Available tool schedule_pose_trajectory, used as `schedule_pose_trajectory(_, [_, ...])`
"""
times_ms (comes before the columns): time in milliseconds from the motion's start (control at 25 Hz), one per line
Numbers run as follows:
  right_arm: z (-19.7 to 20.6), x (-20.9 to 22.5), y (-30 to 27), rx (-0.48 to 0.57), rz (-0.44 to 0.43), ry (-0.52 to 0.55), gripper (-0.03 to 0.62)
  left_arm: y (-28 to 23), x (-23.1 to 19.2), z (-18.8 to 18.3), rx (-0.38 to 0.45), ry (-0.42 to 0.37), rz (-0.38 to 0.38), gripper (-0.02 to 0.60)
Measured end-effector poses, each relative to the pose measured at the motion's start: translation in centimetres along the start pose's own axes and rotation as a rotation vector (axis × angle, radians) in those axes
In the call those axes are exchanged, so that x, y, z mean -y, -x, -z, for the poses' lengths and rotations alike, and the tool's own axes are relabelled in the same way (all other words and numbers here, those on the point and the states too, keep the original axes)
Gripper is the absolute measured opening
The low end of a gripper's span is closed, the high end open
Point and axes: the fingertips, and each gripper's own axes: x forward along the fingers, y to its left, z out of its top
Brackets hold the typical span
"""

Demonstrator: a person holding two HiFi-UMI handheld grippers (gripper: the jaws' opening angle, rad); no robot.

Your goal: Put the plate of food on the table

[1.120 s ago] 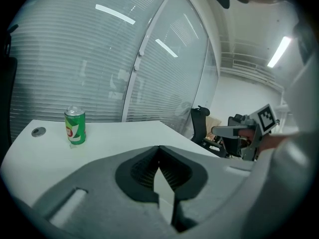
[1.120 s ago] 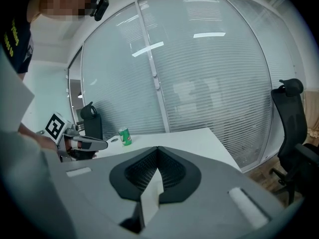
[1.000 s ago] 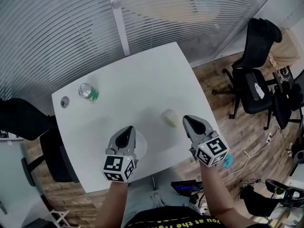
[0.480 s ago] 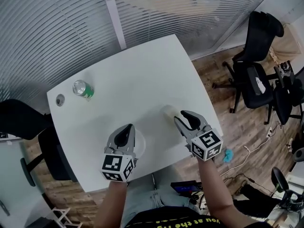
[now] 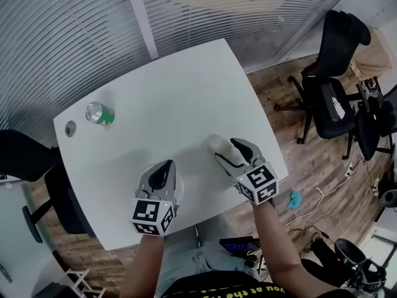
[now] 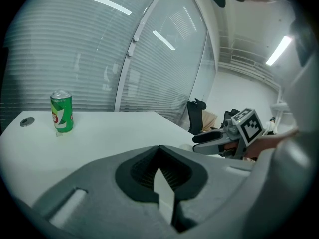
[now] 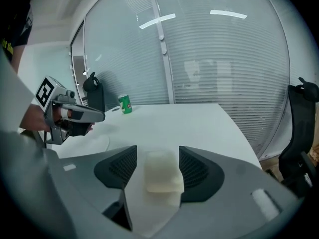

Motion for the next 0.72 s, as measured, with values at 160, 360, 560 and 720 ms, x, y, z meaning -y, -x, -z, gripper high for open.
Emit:
schedule_pose_trajectory(160, [1.0,0.2,-0.9,-0.043,0.010,0.041,0.333,-0.6,0.8,0.3,-0.006,-0.001,0.009,0.001])
schedule_pose_trajectory(360, [2.0,0.2,-2.1,-0.094,0.018,0.101,0.368,-1.0,1.1,0.7,-0.013,0.000,0.011,0.001])
schedule_pose_trajectory(560, [2.7,0.5,-3.0,-0.134,0.032,0.127,0.368,-1.3,1.6,0.9,-0.019,0.005,0.012,0.000])
schedule_pose_trajectory(720, [3.2,0.8,-3.4,-0.158,0.039,0.122,0.368,-1.5,1.9,1.1,-0.024,0.004,0.018,0.000])
